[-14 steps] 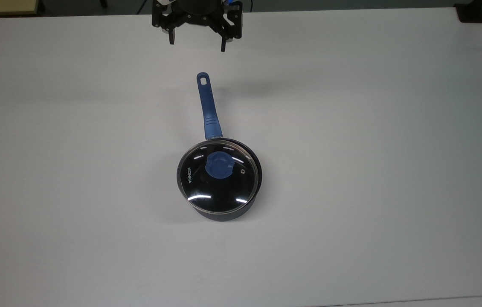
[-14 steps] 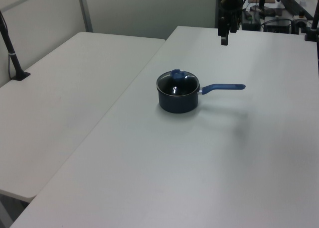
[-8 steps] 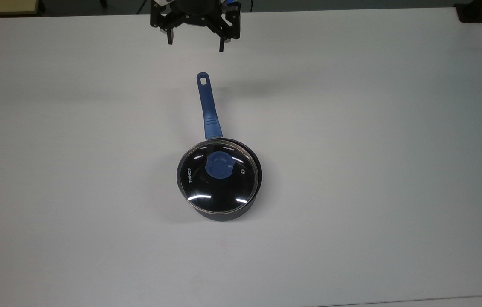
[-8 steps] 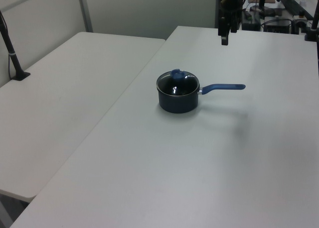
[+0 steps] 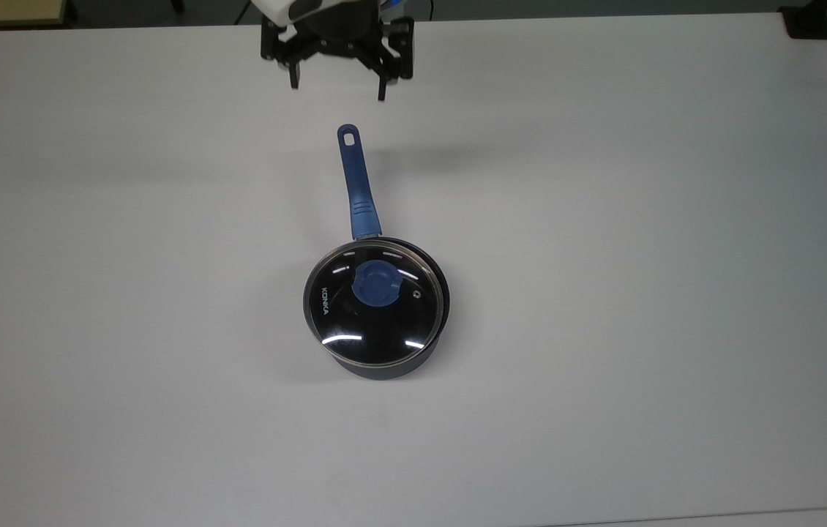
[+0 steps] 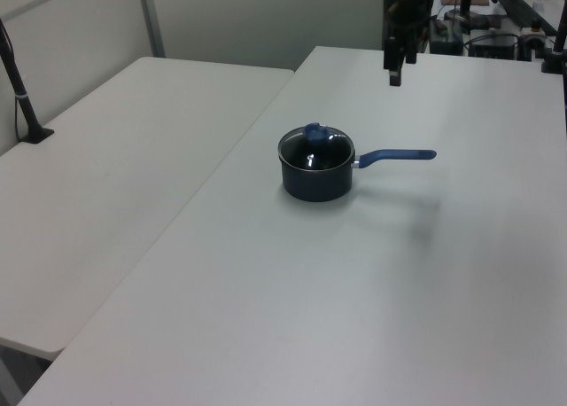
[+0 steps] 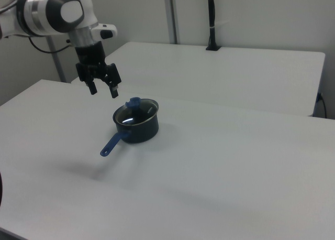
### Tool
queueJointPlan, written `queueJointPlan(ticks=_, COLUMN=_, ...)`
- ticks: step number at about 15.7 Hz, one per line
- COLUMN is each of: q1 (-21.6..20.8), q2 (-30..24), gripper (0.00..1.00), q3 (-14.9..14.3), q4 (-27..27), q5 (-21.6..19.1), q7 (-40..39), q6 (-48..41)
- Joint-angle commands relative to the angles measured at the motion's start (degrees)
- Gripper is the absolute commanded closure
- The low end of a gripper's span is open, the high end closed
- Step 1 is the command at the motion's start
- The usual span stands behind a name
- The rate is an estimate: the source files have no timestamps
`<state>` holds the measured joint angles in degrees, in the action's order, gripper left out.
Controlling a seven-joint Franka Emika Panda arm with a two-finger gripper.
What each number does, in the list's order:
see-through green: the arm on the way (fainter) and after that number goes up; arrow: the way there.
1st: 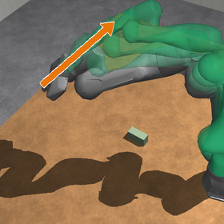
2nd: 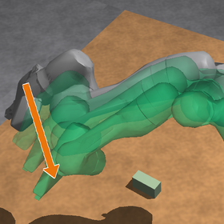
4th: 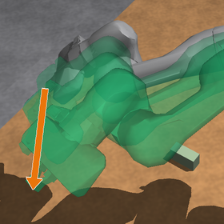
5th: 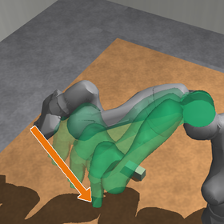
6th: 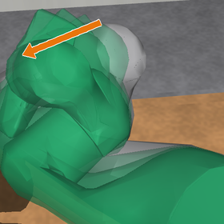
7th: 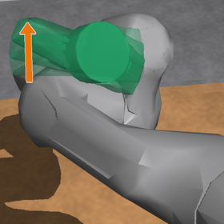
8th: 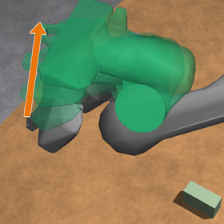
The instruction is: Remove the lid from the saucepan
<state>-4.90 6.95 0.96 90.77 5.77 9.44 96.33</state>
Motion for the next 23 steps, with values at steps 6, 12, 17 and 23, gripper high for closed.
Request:
queueJointPlan(ticks=6, q1=-1.4, q2=10.8, gripper=0.0, q3=-0.3, q4=-3.8, q5=0.5, q7=-0.7, q6=16.1)
queueJointPlan(ticks=12, q1=-1.7, q2=17.0, gripper=0.0, q3=-0.7, q4=-4.1, q5=0.6, q7=-0.1, q6=30.0)
queueJointPlan(ticks=17, q1=-1.9, q2=19.6, gripper=0.0, q3=-0.7, q4=-4.2, q5=2.3, q7=4.1, q6=34.7)
queueJointPlan(ticks=23, q1=-2.6, q2=20.0, gripper=0.14, q3=-0.7, q4=-4.1, q5=5.1, q7=7.3, q6=36.0)
